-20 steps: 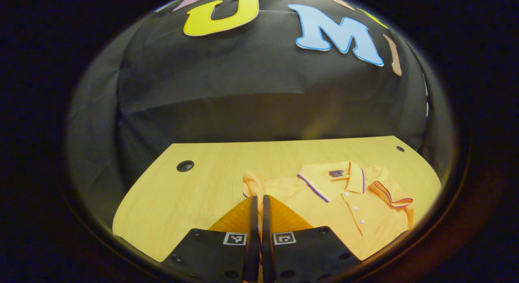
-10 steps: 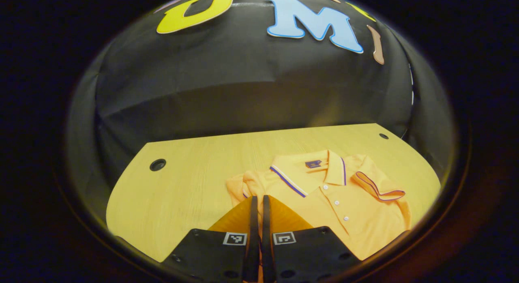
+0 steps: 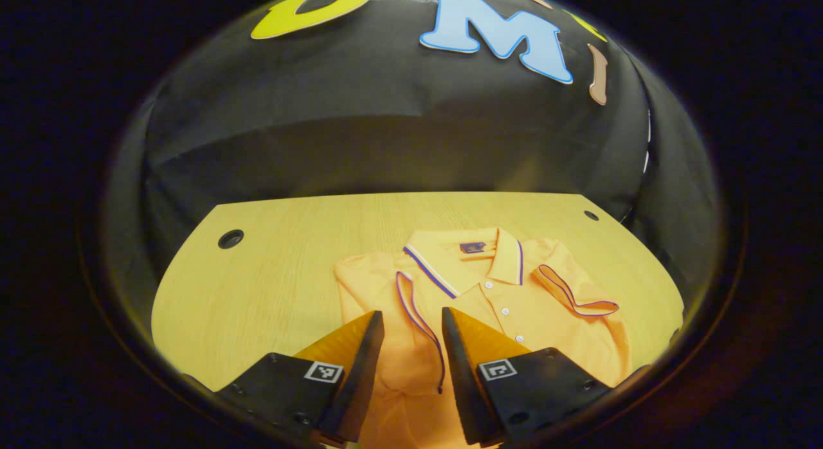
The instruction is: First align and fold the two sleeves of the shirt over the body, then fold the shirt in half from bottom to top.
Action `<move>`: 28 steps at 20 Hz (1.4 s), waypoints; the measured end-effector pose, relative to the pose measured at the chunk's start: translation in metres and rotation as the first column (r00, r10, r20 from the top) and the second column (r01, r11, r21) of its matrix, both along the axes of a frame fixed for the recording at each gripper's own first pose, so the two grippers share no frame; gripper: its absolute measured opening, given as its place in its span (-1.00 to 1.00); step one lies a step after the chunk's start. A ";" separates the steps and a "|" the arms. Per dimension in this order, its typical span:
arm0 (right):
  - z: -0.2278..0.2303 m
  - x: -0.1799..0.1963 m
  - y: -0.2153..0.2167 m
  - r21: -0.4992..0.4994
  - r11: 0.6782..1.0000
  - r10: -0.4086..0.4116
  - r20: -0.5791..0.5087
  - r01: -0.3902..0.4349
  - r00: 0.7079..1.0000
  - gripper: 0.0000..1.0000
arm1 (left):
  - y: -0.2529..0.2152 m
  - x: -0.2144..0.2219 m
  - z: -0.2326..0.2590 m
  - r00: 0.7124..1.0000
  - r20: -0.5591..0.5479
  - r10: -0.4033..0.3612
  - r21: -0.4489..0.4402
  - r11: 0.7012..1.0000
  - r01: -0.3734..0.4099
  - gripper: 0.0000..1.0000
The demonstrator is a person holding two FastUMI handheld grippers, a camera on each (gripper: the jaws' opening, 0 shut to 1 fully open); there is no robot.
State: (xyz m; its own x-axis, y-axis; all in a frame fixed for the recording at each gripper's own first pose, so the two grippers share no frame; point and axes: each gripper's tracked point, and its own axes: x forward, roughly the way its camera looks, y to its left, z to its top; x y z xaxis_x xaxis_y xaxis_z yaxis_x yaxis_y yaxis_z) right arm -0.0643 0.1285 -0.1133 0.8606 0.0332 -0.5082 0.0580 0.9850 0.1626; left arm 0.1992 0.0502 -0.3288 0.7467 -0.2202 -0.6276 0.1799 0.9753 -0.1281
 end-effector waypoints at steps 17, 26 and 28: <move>-0.020 -0.081 -0.043 0.064 0.985 0.160 0.015 -0.160 0.987 0.90 | -0.005 -0.191 0.067 0.993 0.066 0.102 0.035 0.994 -0.104 0.84; -0.061 -0.151 -0.052 0.055 0.978 0.205 -0.074 -0.201 0.976 0.90 | -0.006 -0.299 0.084 0.991 0.070 0.110 0.055 0.992 -0.114 0.90; -0.071 -0.161 -0.048 0.048 0.977 0.214 -0.095 -0.210 0.972 0.90 | -0.005 -0.316 0.083 0.993 0.068 0.097 0.061 0.993 -0.101 0.90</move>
